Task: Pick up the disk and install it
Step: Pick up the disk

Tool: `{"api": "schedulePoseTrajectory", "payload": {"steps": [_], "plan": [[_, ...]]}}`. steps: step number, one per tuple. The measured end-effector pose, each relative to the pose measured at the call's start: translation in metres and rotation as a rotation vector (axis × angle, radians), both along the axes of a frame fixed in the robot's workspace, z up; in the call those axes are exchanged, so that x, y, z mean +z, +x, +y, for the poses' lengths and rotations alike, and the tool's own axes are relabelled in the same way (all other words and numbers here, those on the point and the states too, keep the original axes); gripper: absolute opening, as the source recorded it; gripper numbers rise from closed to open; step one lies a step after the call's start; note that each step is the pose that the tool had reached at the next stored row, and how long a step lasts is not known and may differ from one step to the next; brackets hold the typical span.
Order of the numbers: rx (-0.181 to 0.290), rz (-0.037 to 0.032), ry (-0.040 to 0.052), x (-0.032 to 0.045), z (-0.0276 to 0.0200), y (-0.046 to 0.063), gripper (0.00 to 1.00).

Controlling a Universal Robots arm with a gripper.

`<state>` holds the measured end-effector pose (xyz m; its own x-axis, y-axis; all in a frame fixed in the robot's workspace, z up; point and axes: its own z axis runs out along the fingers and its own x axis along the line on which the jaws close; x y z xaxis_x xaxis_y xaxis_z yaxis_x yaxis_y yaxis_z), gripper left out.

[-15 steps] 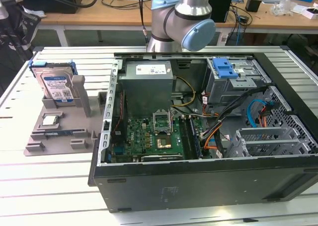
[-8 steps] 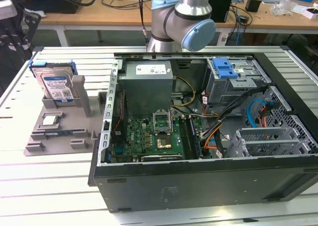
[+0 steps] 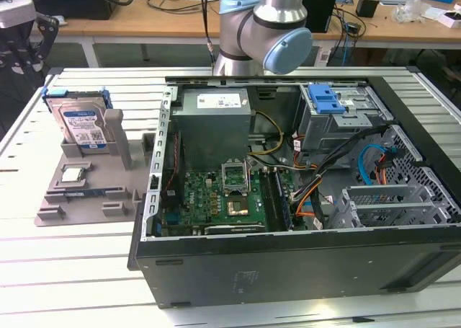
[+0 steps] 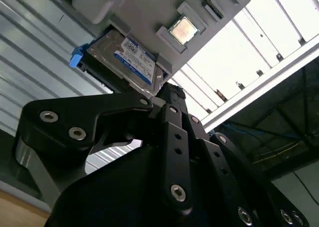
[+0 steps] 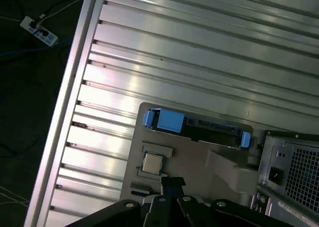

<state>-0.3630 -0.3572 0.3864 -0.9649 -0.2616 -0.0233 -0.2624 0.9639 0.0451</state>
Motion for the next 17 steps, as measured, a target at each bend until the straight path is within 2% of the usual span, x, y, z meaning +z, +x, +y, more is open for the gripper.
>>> {"api": "schedulePoseTrajectory", "payload": {"steps": [2, 14, 17], "plan": [[0.053, 0.0, -0.0001, 0.0, 0.0, 0.0, 0.11], [0.216, 0.0, -0.0001, 0.0, 0.0, 0.0, 0.11], [0.282, 0.0, 0.0, 0.0, 0.0, 0.0, 0.11]]}}
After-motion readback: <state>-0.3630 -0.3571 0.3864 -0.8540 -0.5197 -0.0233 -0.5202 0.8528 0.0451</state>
